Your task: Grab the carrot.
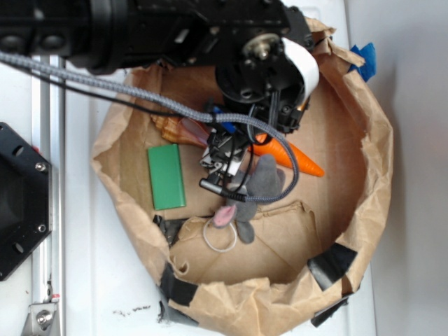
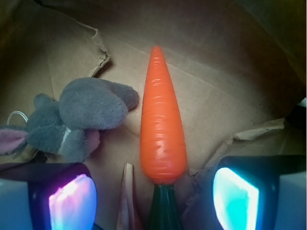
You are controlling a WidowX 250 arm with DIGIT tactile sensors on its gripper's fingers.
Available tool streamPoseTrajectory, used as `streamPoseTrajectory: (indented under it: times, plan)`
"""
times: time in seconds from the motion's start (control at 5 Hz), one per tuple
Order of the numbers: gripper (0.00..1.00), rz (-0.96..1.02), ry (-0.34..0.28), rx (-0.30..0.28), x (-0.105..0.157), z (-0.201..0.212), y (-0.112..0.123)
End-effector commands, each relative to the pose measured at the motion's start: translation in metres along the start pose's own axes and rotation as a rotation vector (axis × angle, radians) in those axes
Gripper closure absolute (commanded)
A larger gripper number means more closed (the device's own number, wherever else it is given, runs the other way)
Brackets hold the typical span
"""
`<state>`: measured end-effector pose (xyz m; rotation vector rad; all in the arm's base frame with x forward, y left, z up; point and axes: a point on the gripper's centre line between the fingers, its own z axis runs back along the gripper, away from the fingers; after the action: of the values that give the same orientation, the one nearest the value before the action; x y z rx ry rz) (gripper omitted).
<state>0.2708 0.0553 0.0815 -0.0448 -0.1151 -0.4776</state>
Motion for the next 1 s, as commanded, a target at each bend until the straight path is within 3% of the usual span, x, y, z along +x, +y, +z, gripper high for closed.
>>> streamPoseTrajectory:
  times: [0.0, 0.4, 0.6, 0.8]
  plan:
    - [0.00, -0.037, -0.031, 0.053, 0.007, -0.013, -0.003]
    - [0.00, -0.154, -0.026, -0.015, 0.013, -0.061, -0.006]
    - [0.00, -0.183, -0.035, -0.018, 0.020, -0.067, -0.011]
    - [1.00, -0.163, -0.056, -0.039, 0.021, -0.063, -0.012]
